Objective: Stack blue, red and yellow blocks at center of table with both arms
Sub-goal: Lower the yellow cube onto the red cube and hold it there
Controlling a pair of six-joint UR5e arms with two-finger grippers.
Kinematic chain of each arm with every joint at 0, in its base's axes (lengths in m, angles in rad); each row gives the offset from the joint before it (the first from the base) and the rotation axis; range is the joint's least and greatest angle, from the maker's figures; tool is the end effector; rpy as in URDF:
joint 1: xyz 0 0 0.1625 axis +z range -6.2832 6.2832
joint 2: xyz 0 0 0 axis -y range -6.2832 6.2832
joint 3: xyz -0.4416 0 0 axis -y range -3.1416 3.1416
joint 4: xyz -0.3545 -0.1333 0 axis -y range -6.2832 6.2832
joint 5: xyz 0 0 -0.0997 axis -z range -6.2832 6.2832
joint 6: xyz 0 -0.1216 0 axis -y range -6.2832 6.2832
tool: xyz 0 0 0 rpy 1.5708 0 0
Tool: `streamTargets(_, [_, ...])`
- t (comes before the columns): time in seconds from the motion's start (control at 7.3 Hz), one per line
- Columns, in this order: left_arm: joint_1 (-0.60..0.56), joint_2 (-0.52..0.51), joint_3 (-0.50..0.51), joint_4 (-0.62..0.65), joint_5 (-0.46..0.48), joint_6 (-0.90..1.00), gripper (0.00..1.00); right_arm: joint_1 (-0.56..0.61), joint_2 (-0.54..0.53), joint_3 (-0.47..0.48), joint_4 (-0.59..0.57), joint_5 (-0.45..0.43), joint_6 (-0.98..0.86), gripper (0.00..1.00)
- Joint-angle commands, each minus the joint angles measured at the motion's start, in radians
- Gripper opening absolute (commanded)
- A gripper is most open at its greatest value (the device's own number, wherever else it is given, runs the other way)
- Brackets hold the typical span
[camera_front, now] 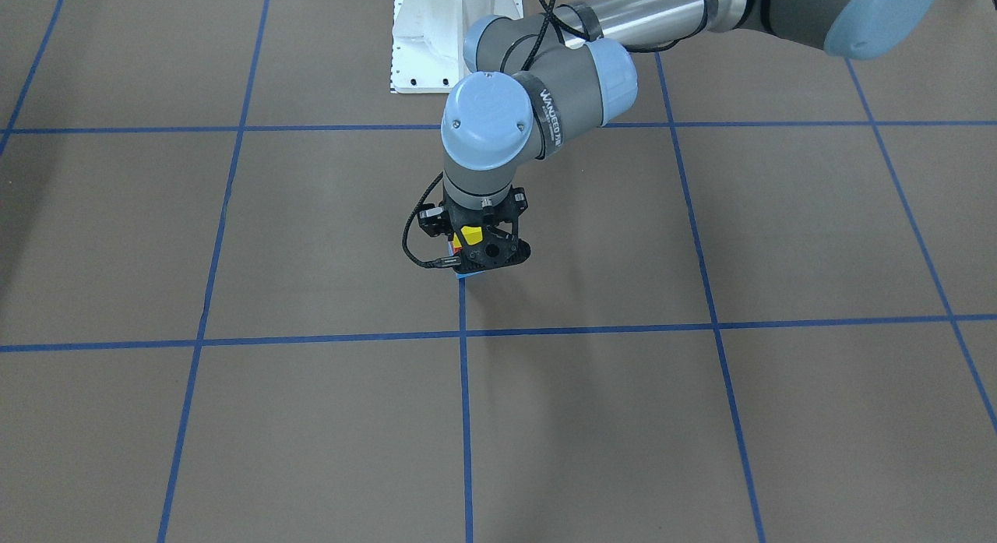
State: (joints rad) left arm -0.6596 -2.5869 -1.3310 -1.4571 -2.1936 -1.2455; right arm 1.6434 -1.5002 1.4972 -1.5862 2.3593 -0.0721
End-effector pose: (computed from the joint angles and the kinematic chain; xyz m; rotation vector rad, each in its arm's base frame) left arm 0.5684 -0.5197 0.1632 -0.2251 0.8469 -0.1064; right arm 0.0820 -0.4791 0.6916 0.0396 -0.7877 0.0077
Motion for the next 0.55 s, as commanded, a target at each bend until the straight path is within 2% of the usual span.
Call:
streamTargets(0.0, [-0.002,0.001,0.001,0.0,0.0,-0.002,0.4,-0.001,0.0,0.0,0.0,0.0,0.0,1.0])
streamTargets(0.27, [-0.002,0.001,0.003,0.0,0.0,-0.002,0.44,-0.001,0.0,0.0,0.0,0.0,0.0,1.0])
streamTargets(0.41, [-0.002,0.001,0.001,0.0,0.0,-0.002,0.53,-0.001,0.0,0.001,0.0,0.0,0.0,1.0])
